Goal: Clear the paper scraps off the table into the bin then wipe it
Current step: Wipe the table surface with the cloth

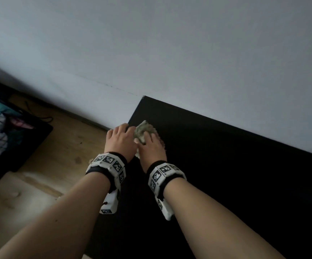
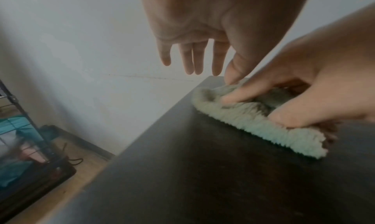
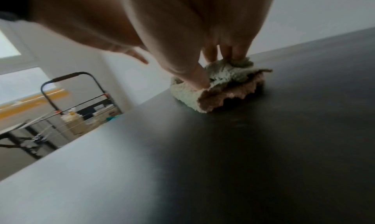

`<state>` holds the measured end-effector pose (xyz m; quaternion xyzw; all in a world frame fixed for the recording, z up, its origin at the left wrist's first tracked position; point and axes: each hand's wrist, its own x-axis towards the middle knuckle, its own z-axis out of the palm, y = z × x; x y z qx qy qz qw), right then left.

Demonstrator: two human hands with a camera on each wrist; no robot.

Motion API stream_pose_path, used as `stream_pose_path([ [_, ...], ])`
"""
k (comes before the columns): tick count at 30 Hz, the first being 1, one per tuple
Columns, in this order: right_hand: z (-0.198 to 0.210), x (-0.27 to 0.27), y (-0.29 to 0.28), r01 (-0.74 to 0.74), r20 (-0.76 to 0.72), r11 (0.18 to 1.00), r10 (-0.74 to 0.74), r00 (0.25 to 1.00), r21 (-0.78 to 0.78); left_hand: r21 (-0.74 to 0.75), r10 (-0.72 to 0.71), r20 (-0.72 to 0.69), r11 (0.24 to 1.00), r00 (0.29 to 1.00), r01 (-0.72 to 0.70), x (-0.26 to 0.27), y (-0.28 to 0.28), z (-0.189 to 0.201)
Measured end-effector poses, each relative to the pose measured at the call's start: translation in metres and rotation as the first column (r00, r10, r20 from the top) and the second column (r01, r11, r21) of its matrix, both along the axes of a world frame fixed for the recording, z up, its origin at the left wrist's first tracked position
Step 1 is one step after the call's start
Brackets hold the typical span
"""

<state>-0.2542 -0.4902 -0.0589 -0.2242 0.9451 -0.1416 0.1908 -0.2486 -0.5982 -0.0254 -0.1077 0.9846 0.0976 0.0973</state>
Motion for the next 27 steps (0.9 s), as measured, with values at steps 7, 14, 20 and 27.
stream_pose_path([
  [7,-0.010,-0.053,0.034,0.322,-0.026,0.946,-0.321,0.947,0.035,0.026,0.020,0.025,0.999,0.999,-0.020,-0.016,-0.056,-0.006],
  [14,0.005,-0.064,0.082,0.619,-0.065,0.754,-0.622,0.781,0.219,0.094,-0.048,0.014,0.995,0.999,0.046,-0.020,-0.078,-0.012],
  [20,0.001,-0.073,-0.022,0.275,-0.055,0.955,-0.270,0.961,0.113,0.100,-0.085,0.023,0.992,0.996,0.083,-0.007,-0.100,-0.013],
  [27,0.002,-0.042,-0.025,0.246,0.025,0.967,-0.248,0.968,0.067,0.122,-0.138,0.014,0.983,0.990,0.135,-0.008,-0.088,-0.007],
])
